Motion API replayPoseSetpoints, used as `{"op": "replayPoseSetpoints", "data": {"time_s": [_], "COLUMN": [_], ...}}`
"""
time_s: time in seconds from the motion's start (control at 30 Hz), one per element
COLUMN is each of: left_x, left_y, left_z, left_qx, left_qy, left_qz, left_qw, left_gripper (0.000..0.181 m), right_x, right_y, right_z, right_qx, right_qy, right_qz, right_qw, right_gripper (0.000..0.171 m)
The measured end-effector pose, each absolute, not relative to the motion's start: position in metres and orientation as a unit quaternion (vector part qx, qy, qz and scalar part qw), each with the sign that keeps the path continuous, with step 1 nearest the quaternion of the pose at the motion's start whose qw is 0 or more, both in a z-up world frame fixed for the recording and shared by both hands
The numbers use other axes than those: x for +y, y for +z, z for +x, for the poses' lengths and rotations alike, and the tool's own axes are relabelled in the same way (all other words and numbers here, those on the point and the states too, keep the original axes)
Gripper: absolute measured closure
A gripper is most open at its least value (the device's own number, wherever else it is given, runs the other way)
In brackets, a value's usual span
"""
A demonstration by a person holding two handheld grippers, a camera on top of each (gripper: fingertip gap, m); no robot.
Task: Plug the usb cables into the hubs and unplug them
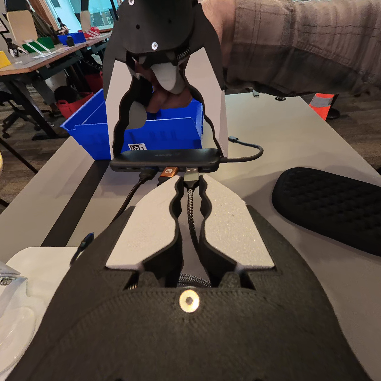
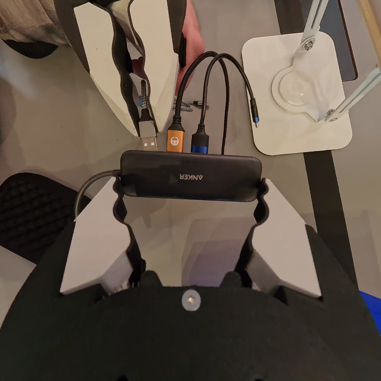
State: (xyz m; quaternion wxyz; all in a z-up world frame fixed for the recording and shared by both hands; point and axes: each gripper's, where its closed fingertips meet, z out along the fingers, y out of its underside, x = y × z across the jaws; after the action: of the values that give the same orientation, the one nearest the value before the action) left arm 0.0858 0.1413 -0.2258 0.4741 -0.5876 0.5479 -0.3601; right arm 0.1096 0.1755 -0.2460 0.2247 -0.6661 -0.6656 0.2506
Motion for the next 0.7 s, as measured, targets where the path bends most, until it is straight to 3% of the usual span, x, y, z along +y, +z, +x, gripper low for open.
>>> {"op": "replayPoseSetpoints", "data": {"time_s": [0.7], "left_x": [0.133], "left_y": [-0.214], "left_z": [0.087], "left_qx": [0.524], "left_qy": [-0.436], "left_qz": [-0.564], "left_qw": [0.466], "left_gripper": [0.167], "right_x": [0.170], "right_y": [-0.235], "right_z": [0.108], "right_qx": [-0.685], "right_qy": [0.239], "right_qz": [-0.650], "right_qw": [0.226], "right_gripper": [0.044]}}
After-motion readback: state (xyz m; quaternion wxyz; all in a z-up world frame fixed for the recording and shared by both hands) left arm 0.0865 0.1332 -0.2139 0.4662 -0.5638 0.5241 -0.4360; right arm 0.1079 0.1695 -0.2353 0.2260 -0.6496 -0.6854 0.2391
